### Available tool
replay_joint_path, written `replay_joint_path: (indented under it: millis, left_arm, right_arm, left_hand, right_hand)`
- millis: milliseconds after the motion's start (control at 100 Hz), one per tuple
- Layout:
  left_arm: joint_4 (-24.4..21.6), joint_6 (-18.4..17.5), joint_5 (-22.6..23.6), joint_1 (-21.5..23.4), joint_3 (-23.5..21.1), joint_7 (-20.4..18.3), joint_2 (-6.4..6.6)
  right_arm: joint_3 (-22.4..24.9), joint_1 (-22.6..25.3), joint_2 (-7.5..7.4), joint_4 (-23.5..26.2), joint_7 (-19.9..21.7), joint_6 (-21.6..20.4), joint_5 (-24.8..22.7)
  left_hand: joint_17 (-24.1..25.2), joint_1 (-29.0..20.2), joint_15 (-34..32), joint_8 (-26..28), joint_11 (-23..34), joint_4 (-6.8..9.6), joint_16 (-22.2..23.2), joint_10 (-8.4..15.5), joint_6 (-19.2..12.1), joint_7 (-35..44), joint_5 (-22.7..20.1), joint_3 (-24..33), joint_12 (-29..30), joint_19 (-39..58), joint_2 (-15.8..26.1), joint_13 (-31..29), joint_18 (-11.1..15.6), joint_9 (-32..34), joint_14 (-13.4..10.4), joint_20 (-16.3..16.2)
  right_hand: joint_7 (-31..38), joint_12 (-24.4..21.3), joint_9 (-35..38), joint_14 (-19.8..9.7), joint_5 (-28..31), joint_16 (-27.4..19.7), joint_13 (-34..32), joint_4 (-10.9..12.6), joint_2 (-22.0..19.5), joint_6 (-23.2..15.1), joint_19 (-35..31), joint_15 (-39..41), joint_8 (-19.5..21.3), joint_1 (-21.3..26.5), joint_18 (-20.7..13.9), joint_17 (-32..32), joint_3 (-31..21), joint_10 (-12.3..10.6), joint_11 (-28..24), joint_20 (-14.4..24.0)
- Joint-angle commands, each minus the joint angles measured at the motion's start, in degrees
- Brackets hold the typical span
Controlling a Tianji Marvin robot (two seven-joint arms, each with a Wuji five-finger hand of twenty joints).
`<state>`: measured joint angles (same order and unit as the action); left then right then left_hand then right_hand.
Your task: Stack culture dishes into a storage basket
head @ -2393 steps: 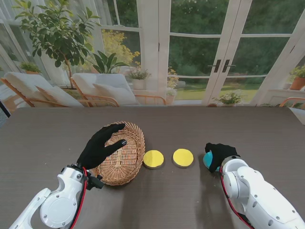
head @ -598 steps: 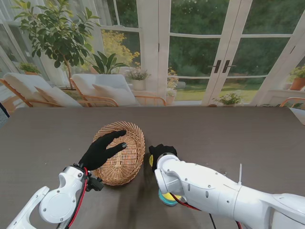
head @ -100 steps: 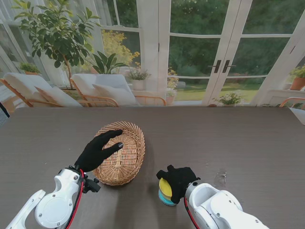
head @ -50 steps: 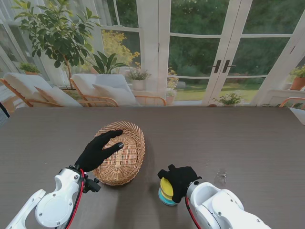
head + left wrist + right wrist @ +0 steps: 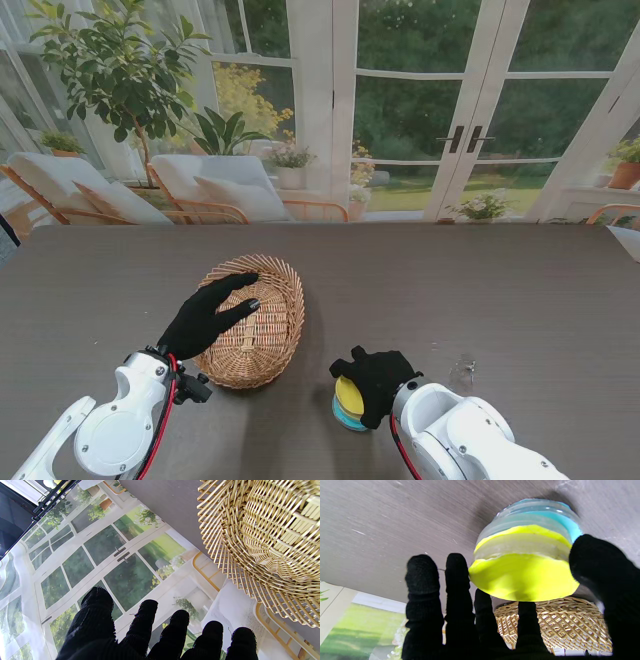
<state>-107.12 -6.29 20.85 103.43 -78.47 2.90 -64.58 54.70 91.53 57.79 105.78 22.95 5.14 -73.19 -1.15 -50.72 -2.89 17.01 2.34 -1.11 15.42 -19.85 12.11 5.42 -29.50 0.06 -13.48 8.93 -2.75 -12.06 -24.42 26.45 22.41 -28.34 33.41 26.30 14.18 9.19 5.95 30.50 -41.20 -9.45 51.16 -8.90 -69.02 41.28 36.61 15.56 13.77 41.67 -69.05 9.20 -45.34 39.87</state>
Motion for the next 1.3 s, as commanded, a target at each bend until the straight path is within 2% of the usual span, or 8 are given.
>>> replay_joint_path:
  millis: [0,320,440,620,780,800,850,1290]
  left_arm:
    - [-0.29,0.17,-0.14,0.10,-0.01,-1.11,-0.17]
    - [-0.28,0.08,-0.06,0.18,-0.05,-1.11,-0.15]
    - [-0.28,0.09,-0.05,0.19,-0.06,-1.17,-0.14]
    - [-0.25,0.09,-0.03,0.15,-0.03,-1.23,-0.13]
    - [-0.16,-0.01,-0.04,0.04,0.02,-1.36,-0.10]
    - [-0.15,-0.02,-0.05,0.04,0.02,-1.37,-0.09]
    - [-0.14,-0.04,-0.03,0.03,0.03,-1.39,-0.09]
    - [-0.15,-0.03,0.01,0.05,0.05,-1.35,-0.09]
  right_arm:
    - [-0.10,0.35,-0.07,0.03,0.62,-0.72,-0.23]
    - [0.31,0.49,-0.14,0.10,0.57,-1.87,-0.10]
    - [1.56,1.14,-0.22,0.90,1.44,-3.20,0.80]
    - [3.85,3.02,-0.10,2.00,0.30,-4.33,1.60]
    - [5.52,4.67,0.02,2.69,-1.38,-5.51,2.12]
    - [5.63,4.77,0.03,2.71,-1.55,-5.62,2.18]
    - [5.77,4.95,0.06,2.62,-2.15,-5.80,2.34]
    - [4.23,4.44,0.26,0.22,-5.89,-4.07,2.43]
  left_hand:
    - [0.41,0.20,0.65,0.04,0.13,0.76,-0.35,-0.08,-0.04,-0.47,-0.08,-1.02,-0.15,-1.59,2.15,0.89,1.75,0.31,-0.47,0.43]
    - [0.40,0.19,0.67,0.05,0.12,0.77,-0.35,-0.14,0.02,-0.47,-0.08,-1.02,-0.15,-1.59,2.15,0.92,1.78,0.28,-0.43,0.43]
    - [0.38,0.16,0.66,0.04,0.11,0.78,-0.35,-0.16,-0.02,-0.50,0.00,-1.00,-0.15,-1.58,2.15,0.91,1.80,0.26,-0.43,0.42]
    - [0.42,0.23,0.66,0.04,0.09,0.76,-0.35,-0.09,-0.12,-0.51,0.04,-1.03,-0.14,-1.59,2.22,0.91,1.80,0.22,-0.45,0.43]
    - [0.35,0.19,0.67,0.04,0.11,0.77,-0.36,-0.08,-0.08,-0.51,0.02,-1.01,-0.14,-1.56,2.20,0.93,1.82,0.27,-0.43,0.42]
    - [0.38,0.15,0.67,0.05,0.11,0.78,-0.36,-0.13,-0.06,-0.49,-0.03,-1.00,-0.14,-1.57,2.18,0.93,1.90,0.26,-0.47,0.42]
    - [0.38,0.18,0.68,0.05,0.11,0.77,-0.36,-0.10,-0.07,-0.49,-0.03,-1.01,-0.14,-1.58,2.20,0.96,1.84,0.25,-0.45,0.42]
    - [0.36,0.19,0.67,0.04,0.14,0.77,-0.36,-0.03,-0.06,-0.50,0.00,-1.02,-0.15,-1.57,2.17,0.92,1.84,0.35,-0.36,0.43]
  right_hand:
    - [-1.07,-0.12,-3.10,1.50,-2.21,-0.85,1.89,1.75,-0.67,0.61,1.24,-1.24,1.28,-1.47,1.78,-15.29,0.94,-0.67,0.53,0.03]
    - [-6.18,-3.27,-4.79,4.13,-2.46,-5.80,4.76,0.69,-1.59,1.24,6.26,-11.79,4.82,-3.83,3.63,-18.13,3.29,-0.45,4.16,-2.06]
    - [-10.38,-5.82,-4.59,5.18,-2.51,-9.20,6.87,-0.07,-1.82,3.71,11.82,-18.41,6.39,-5.86,5.71,-20.49,4.76,-0.65,7.74,-4.87]
    - [-10.40,-7.01,-4.56,6.60,-1.98,-13.01,9.07,-0.28,-3.06,4.94,20.80,-25.42,8.44,-7.02,8.89,-24.08,5.60,-0.30,8.54,-9.91]
    - [-7.84,-8.89,-4.15,7.77,-1.13,-16.44,11.49,-0.79,-3.83,5.98,28.72,-30.64,5.34,-8.59,11.47,-27.16,6.15,0.59,9.89,-15.71]
    - [-5.11,-9.14,-4.18,7.91,-1.54,-16.96,11.78,-0.93,-3.81,5.96,29.27,-30.97,1.21,-8.75,11.62,-27.47,6.13,0.60,9.73,-17.04]
    - [-4.51,-9.40,-3.03,8.15,-1.41,-17.54,12.53,-1.12,-3.65,5.61,30.61,-31.97,-1.08,-9.12,11.97,-28.04,5.99,1.07,10.18,-18.17]
    - [-3.81,-9.67,-2.28,9.79,-1.32,-18.44,12.75,-2.92,0.65,4.39,33.54,-33.27,-3.94,-12.38,16.22,-28.75,3.33,0.41,11.66,-20.28]
